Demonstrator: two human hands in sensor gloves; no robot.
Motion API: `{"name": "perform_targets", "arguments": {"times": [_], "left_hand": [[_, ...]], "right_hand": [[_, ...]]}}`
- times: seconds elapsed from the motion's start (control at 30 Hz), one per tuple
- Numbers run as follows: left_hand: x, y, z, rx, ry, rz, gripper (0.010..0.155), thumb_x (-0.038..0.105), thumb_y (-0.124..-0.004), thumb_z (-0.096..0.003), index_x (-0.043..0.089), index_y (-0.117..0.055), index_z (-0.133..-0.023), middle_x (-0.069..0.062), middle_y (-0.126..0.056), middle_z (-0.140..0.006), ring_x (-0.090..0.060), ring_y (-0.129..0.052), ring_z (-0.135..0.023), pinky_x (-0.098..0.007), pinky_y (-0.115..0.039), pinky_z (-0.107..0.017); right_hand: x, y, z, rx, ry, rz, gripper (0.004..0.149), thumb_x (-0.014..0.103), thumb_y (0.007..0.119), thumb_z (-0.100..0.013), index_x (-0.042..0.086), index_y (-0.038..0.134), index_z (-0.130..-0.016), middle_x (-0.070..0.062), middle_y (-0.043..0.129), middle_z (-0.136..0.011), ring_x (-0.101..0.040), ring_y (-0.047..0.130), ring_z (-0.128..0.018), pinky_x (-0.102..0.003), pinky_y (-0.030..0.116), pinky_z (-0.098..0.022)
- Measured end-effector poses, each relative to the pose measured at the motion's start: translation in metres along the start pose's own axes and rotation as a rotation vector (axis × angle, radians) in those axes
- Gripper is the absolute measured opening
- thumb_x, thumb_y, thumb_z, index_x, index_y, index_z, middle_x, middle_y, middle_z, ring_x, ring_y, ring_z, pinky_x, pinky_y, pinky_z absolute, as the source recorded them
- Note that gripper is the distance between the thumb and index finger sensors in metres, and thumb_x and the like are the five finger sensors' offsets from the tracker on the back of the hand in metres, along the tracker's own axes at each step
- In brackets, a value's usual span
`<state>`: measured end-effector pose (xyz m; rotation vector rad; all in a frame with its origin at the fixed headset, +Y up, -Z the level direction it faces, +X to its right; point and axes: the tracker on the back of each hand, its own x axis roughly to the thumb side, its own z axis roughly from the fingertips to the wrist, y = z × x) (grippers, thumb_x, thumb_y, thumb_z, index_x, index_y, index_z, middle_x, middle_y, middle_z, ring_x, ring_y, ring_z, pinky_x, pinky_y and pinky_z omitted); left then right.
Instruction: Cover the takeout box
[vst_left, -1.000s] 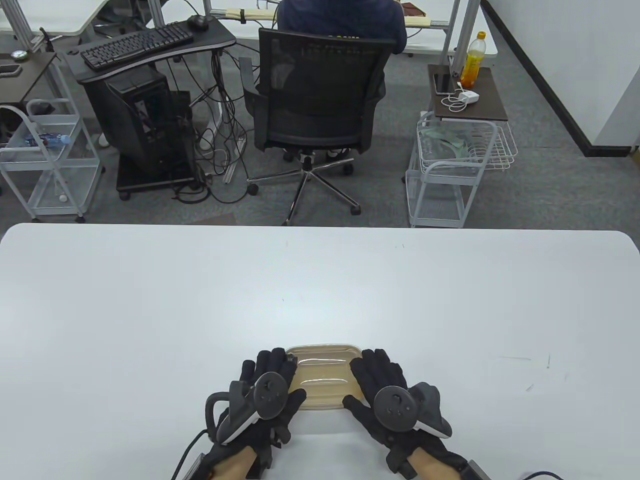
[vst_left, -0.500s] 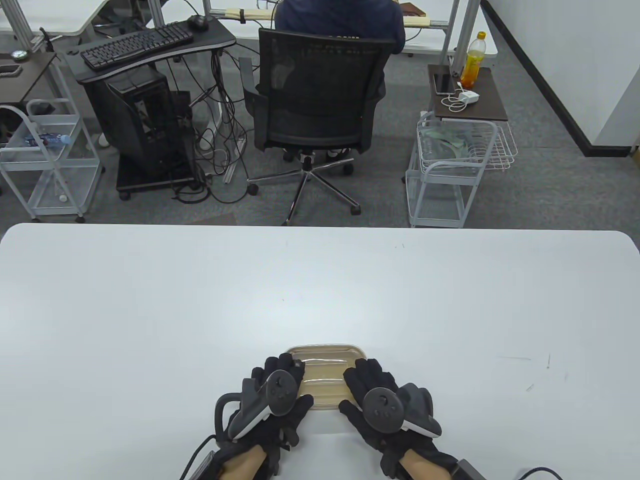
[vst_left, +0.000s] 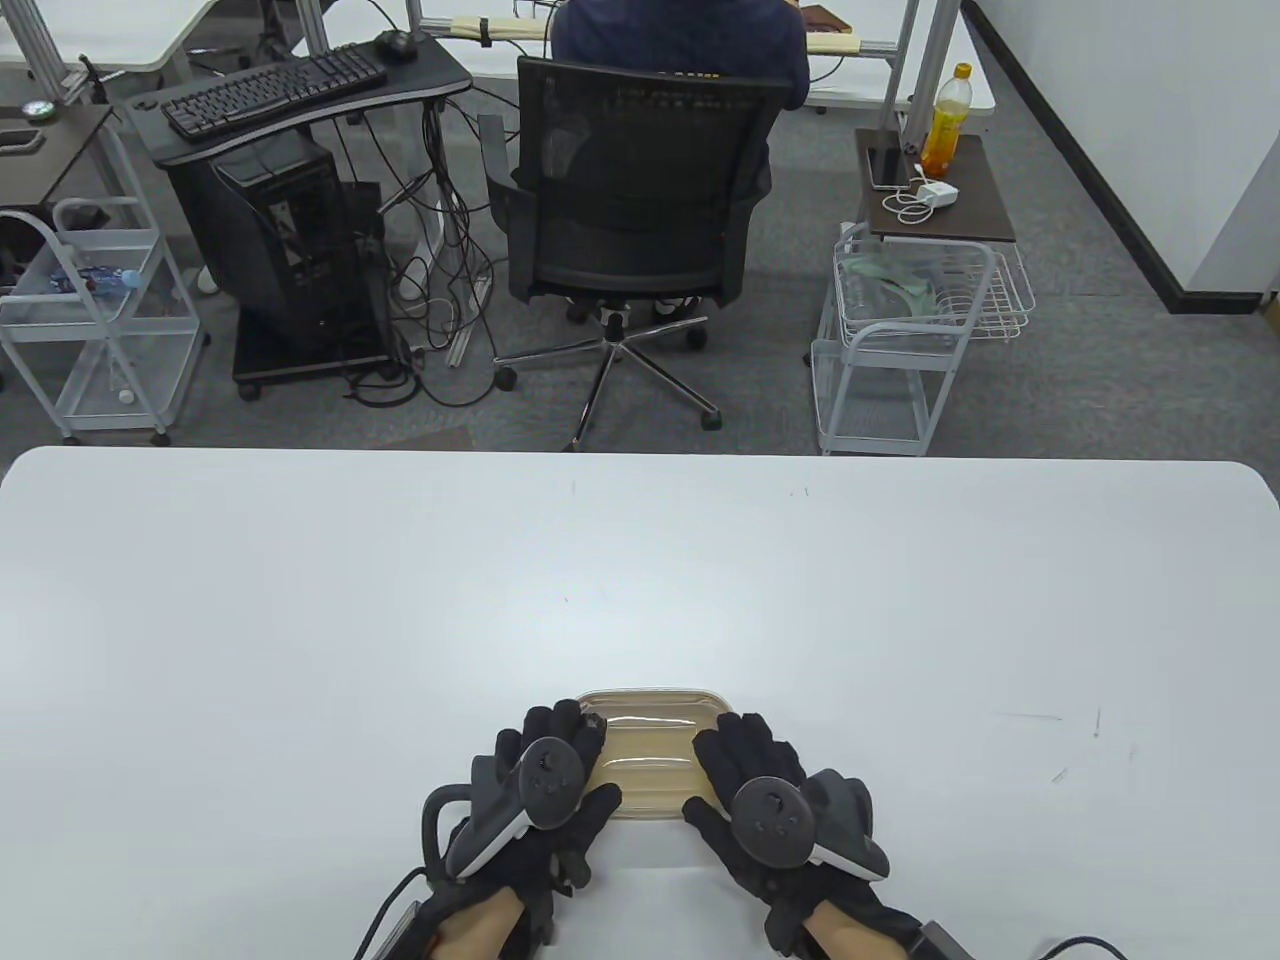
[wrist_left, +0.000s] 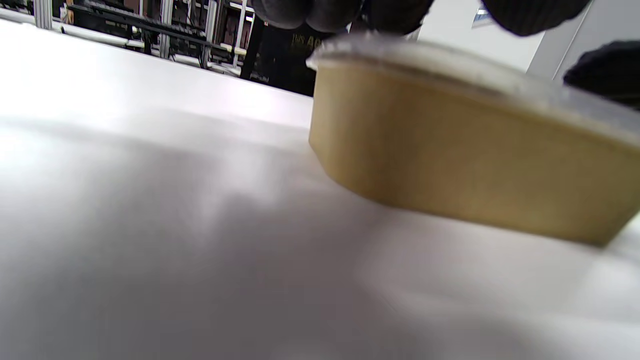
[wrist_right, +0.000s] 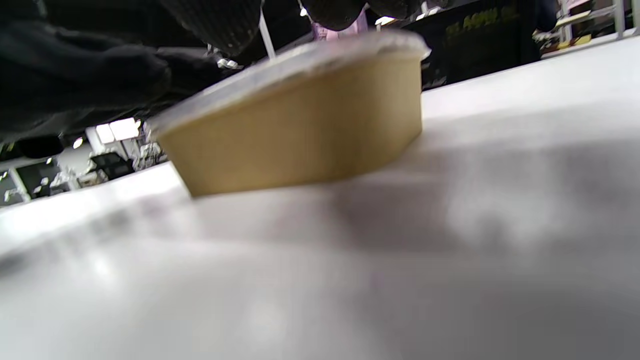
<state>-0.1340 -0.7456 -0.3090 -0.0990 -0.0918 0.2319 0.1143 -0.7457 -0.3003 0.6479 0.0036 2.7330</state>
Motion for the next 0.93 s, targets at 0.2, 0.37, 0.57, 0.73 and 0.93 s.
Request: {"name": "perform_targets", "arguments": {"times": [0.2, 0.37, 0.57, 0.73, 0.93], "left_hand": [[-0.025, 0.023, 0.009, 0.111, 0.035, 0.021, 0.071, 0.073, -0.065, -0.0358, 0.050, -0.056, -0.102, 0.015, -0.048, -0.123, -0.015, -0.043, -0.118, -0.037, -0.033, -0.084], [-0.046, 0.036, 0.014, 0.163, 0.063, -0.007, 0.072, 0.075, -0.065, -0.0352, 0.051, -0.056, -0.102, 0.015, -0.048, -0.124, -0.015, -0.042, -0.118, -0.038, -0.031, -0.084], [-0.062, 0.041, 0.015, 0.179, 0.106, 0.004, 0.072, 0.075, -0.065, -0.0348, 0.052, -0.056, -0.102, 0.015, -0.047, -0.124, -0.016, -0.040, -0.119, -0.038, -0.030, -0.084], [-0.066, 0.042, 0.016, 0.182, 0.115, 0.000, 0.072, 0.075, -0.065, -0.0350, 0.052, -0.057, -0.102, 0.016, -0.047, -0.124, -0.016, -0.040, -0.119, -0.038, -0.030, -0.084], [-0.066, 0.042, 0.016, 0.174, 0.116, -0.004, 0.072, 0.075, -0.065, -0.0349, 0.051, -0.057, -0.102, 0.015, -0.048, -0.124, -0.016, -0.041, -0.119, -0.038, -0.030, -0.084]], "right_hand": [[-0.024, -0.026, 0.011, -0.144, 0.071, -0.005, 0.067, 0.043, 0.067, -0.062, 0.002, 0.051, -0.113, -0.033, 0.045, -0.116, -0.056, 0.041, -0.103, -0.072, 0.045, -0.067], [-0.047, -0.038, 0.020, -0.197, 0.152, -0.026, 0.068, 0.044, 0.067, -0.062, 0.003, 0.050, -0.113, -0.032, 0.043, -0.117, -0.056, 0.038, -0.104, -0.073, 0.042, -0.067], [-0.070, -0.043, 0.025, -0.210, 0.231, -0.068, 0.069, 0.045, 0.068, -0.061, 0.004, 0.049, -0.114, -0.032, 0.041, -0.117, -0.056, 0.036, -0.105, -0.074, 0.040, -0.068], [-0.077, -0.040, 0.025, -0.196, 0.267, -0.085, 0.069, 0.044, 0.068, -0.061, 0.004, 0.049, -0.114, -0.032, 0.040, -0.118, -0.056, 0.035, -0.105, -0.074, 0.038, -0.068], [-0.077, -0.040, 0.025, -0.195, 0.266, -0.075, 0.069, 0.044, 0.068, -0.061, 0.004, 0.049, -0.114, -0.032, 0.041, -0.118, -0.056, 0.035, -0.105, -0.074, 0.039, -0.068]]}}
